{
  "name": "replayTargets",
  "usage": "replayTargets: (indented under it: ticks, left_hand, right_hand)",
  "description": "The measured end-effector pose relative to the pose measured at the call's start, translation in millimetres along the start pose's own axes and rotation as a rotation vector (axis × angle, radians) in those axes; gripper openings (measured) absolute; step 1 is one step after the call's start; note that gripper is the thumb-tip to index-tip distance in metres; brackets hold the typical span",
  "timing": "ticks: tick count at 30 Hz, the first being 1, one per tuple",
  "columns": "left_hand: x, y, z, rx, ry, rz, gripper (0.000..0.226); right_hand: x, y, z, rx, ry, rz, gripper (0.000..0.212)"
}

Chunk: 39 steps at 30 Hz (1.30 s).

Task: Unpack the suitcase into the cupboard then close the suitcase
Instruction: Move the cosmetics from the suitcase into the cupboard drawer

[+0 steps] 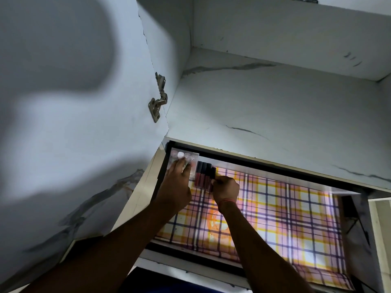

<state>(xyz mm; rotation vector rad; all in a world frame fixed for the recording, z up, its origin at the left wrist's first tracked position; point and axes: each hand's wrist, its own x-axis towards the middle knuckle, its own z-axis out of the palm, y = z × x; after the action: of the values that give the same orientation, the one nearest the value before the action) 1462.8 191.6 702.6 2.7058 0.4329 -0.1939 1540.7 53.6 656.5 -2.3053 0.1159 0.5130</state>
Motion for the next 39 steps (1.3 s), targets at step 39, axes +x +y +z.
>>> replayTargets:
  ticks: [39]
  left_hand:
    - [-260.5,26.1,-19.1,-0.477,0.830,-0.183,0.010]
  right_hand:
    - [-156.6,-49.1,-10.9,0.159,-0.524,-0.716,0.014]
